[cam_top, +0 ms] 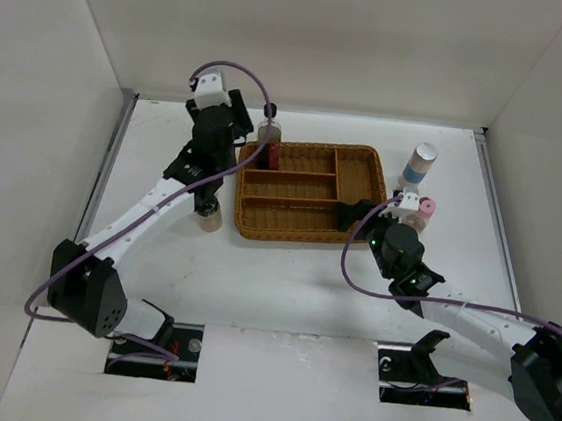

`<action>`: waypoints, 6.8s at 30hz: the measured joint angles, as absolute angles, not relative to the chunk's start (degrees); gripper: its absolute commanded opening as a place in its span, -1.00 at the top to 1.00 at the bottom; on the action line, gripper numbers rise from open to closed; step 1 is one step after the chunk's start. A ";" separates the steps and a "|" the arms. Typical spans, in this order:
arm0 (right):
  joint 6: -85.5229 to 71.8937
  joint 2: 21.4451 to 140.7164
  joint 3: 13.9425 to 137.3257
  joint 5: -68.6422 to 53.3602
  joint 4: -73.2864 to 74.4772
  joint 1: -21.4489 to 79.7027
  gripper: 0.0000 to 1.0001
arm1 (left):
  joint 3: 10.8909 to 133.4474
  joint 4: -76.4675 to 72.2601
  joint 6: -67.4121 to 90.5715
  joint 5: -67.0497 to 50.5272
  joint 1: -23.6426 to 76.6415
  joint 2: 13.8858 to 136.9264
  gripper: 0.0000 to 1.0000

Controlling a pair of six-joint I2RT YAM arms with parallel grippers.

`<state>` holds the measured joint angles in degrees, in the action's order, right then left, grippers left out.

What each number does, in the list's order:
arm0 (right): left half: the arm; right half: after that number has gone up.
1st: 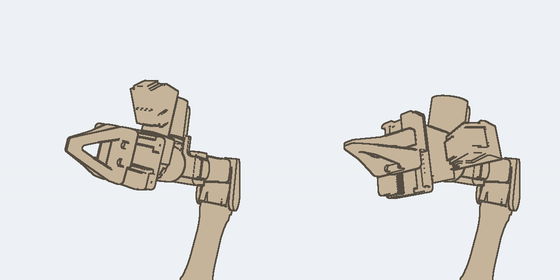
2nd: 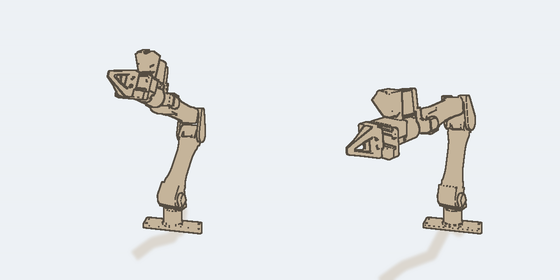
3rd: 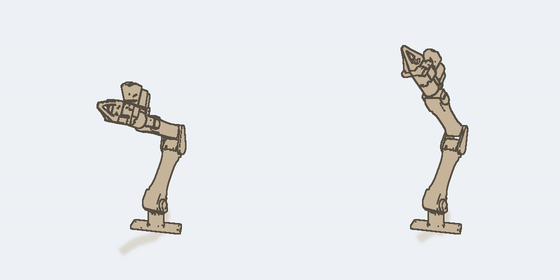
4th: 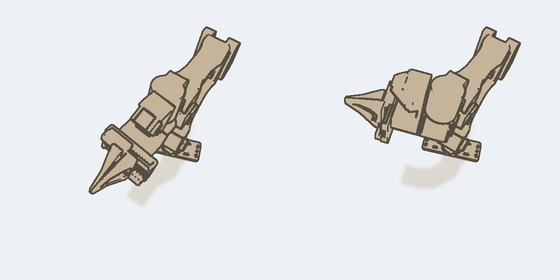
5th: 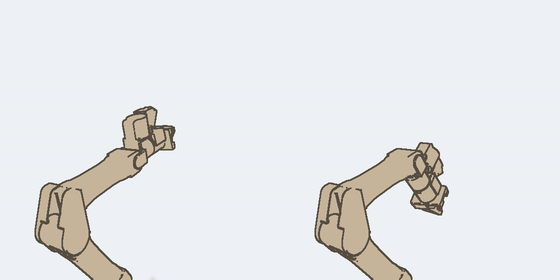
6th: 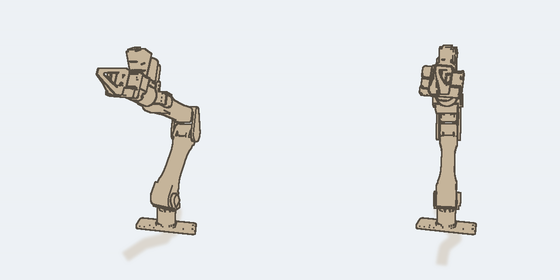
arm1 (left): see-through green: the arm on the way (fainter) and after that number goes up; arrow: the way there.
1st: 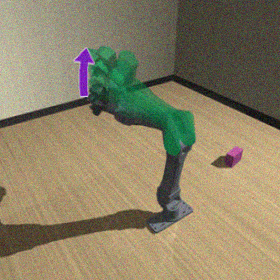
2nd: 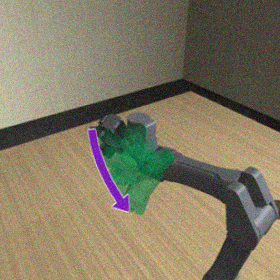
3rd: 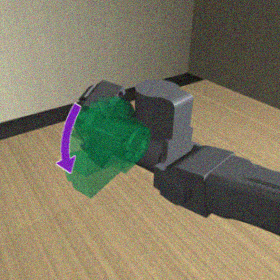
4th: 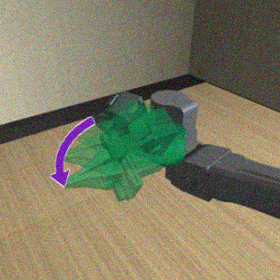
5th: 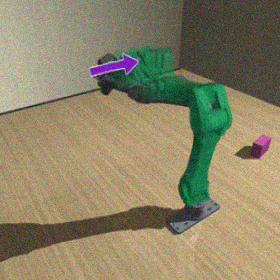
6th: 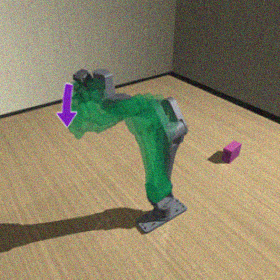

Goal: Organize the condiment bottles

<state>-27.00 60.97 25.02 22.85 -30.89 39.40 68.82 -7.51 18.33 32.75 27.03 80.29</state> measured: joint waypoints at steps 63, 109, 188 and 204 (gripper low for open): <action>-26.98 65.17 25.02 22.85 -31.09 39.46 -0.66 | 65.78 -1.34 21.85 32.99 28.23 75.22 0.76; -26.98 64.20 25.02 22.85 -31.09 39.44 -0.67 | 59.96 -9.74 21.21 36.01 36.25 84.20 -0.34; -26.94 64.14 25.02 22.85 -31.11 39.46 -0.81 | 43.90 0.25 30.37 42.68 47.37 76.73 0.21; -26.94 63.20 25.02 22.85 -31.14 39.44 -0.82 | 41.93 -2.63 29.74 41.41 45.23 71.29 -0.49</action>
<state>-26.94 63.20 25.02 22.85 -31.14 39.44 41.93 -2.63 29.74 41.41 45.23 71.29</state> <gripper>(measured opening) 0.909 0.743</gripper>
